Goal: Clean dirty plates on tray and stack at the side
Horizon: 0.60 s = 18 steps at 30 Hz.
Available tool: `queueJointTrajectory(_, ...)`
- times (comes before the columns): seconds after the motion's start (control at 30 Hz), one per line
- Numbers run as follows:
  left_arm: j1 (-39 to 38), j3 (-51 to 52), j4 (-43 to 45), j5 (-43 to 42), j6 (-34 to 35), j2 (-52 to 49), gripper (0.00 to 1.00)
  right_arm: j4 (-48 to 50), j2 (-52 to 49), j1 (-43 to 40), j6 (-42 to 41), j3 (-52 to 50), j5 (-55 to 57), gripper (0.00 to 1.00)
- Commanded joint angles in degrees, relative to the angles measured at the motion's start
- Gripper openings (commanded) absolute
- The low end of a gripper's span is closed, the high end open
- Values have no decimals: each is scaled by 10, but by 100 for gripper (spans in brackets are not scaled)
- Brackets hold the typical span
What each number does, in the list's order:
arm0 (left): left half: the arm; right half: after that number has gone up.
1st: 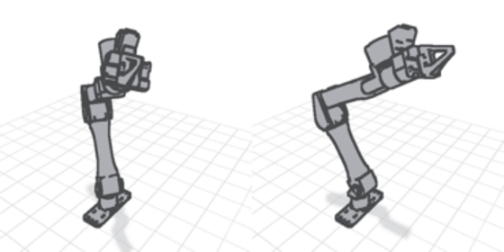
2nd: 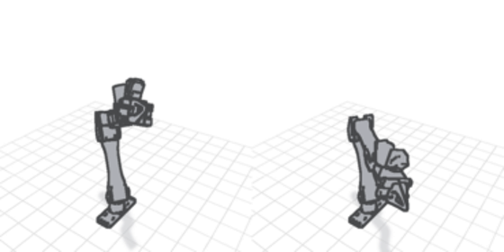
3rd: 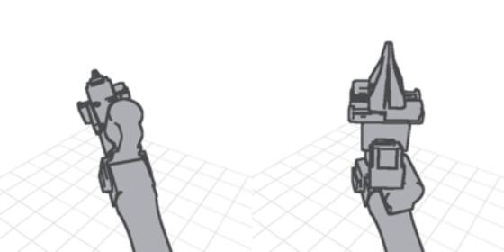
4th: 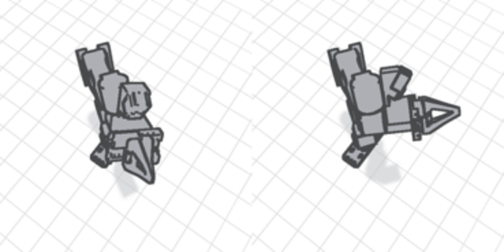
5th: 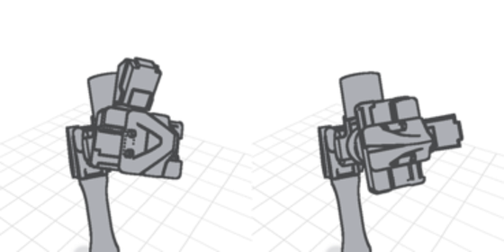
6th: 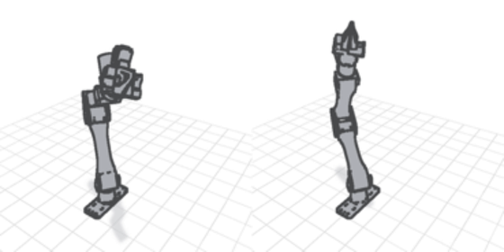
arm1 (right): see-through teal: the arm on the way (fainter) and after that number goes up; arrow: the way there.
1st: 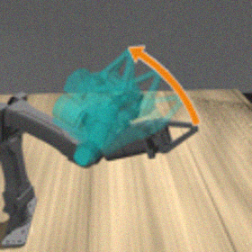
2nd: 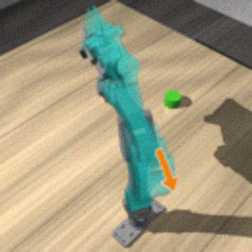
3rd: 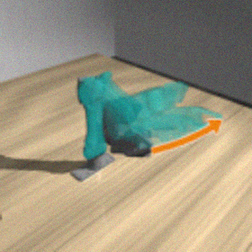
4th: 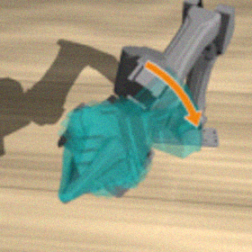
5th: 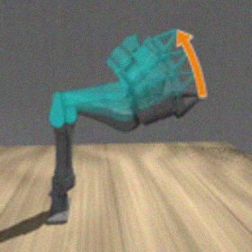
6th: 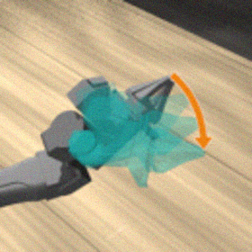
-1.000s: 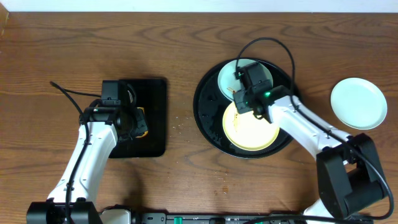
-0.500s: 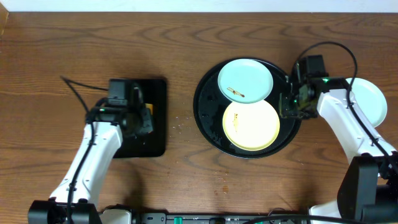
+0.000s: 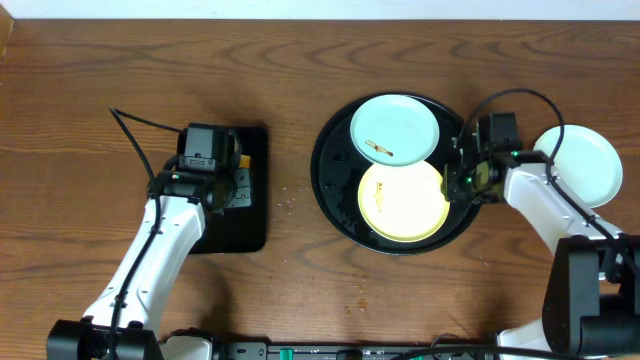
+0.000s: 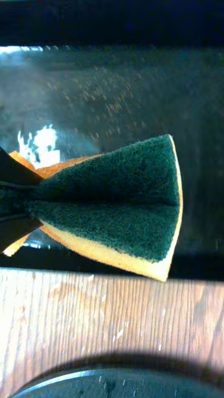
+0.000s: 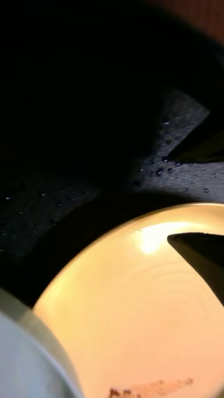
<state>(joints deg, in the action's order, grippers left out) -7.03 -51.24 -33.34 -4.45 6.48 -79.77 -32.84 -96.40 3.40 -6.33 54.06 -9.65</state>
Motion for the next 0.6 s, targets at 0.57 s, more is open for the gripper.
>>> queueJointTrajectory(0.57,-113,-66,38,-82,-7,-2,7,37,-3,-3,13,-40,-46,22)
